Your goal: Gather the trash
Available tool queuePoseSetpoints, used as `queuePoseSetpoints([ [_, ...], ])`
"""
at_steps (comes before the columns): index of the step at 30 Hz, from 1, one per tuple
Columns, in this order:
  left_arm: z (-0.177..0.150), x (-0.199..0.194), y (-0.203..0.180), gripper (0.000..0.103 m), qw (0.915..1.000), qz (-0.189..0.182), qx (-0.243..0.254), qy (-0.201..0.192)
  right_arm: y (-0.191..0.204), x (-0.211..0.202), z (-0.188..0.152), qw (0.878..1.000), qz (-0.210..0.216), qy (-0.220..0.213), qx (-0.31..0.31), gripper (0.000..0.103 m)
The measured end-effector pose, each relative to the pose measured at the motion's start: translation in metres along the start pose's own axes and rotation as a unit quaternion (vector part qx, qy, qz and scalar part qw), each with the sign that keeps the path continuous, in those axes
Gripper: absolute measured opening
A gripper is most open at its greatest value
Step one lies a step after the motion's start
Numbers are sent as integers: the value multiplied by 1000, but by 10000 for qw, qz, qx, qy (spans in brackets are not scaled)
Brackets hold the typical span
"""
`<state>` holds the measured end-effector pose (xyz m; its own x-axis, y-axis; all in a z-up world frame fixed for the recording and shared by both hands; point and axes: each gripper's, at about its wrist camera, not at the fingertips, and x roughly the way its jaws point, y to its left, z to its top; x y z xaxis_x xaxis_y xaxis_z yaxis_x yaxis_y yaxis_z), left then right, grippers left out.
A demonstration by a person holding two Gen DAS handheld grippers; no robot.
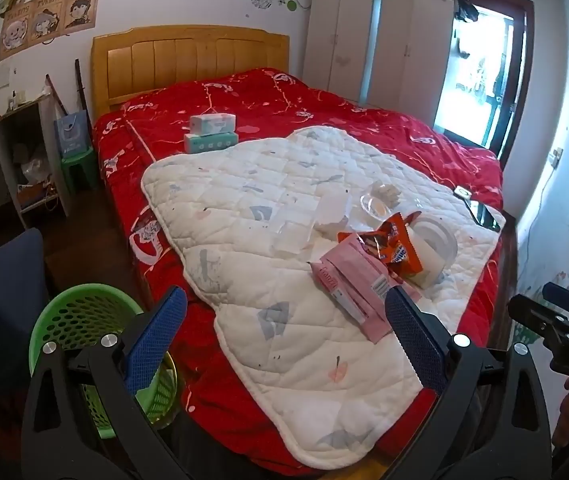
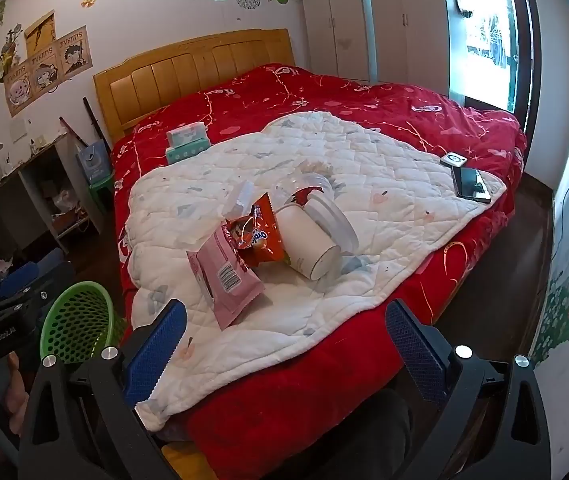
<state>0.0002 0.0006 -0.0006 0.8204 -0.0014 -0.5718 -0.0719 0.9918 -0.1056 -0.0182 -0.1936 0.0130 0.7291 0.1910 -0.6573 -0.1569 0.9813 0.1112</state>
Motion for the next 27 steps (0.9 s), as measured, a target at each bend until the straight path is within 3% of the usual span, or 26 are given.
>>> queuePoseSetpoints([
  [8, -11, 7, -7, 98, 9999, -59, -46, 77, -1, 2, 0, 10000, 9, 27, 15, 97],
  [16, 1, 13, 1, 98, 9995, -81, -182, 238, -5, 10, 0, 10000, 21, 79, 29, 97],
  [27, 3, 22, 1, 98, 9998, -78, -146, 133, -6, 18, 2, 9999, 11, 115, -28, 97],
])
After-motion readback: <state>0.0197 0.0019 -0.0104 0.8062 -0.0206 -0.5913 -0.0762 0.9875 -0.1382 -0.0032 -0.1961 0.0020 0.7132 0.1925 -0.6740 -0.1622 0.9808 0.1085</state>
